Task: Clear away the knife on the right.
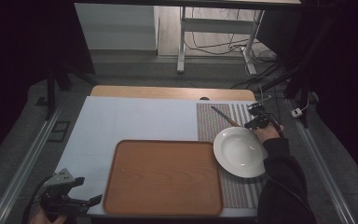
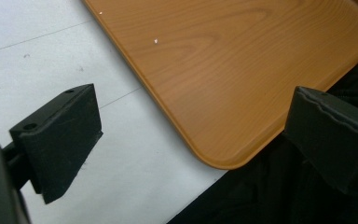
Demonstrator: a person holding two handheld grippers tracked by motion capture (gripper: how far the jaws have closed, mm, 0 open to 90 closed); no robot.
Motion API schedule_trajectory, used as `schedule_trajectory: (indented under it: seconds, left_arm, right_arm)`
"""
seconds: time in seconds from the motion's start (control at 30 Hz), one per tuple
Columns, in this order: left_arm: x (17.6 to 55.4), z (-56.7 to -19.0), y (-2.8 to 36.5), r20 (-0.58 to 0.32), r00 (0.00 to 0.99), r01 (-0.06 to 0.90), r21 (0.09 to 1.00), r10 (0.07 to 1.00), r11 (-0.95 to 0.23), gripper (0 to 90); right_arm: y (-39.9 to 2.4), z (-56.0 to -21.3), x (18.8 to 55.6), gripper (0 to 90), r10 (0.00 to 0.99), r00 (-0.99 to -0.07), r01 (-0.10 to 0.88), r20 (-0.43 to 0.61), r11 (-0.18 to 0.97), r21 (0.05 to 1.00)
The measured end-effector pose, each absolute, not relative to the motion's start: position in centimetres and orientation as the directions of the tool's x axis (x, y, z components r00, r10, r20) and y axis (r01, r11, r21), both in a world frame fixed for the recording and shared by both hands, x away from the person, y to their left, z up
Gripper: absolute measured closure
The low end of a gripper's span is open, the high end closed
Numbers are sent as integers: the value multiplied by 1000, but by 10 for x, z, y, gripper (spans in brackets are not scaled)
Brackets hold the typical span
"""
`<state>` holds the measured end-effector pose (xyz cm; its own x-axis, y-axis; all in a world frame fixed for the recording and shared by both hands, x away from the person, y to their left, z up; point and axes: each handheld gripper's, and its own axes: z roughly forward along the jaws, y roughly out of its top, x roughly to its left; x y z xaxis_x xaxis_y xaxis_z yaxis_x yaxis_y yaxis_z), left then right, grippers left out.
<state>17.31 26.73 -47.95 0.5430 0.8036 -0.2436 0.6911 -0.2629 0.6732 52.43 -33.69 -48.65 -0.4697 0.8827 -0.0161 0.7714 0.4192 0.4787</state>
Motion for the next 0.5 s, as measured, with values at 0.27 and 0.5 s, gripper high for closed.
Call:
schedule_trajectory:
  seconds: [0.27, 0.5]
  left_arm:
    - [174, -480, 268, -251, 542, 694, 672, 802, -259, 38]
    - [173, -480, 269, -254, 540, 696, 671, 802, -256, 38]
  right_arm:
    - [-328, -466, 526, 394, 886, -463, 713, -16, 383, 587]
    - [-305, -472, 536, 0, 875, -483, 729, 16, 392, 561]
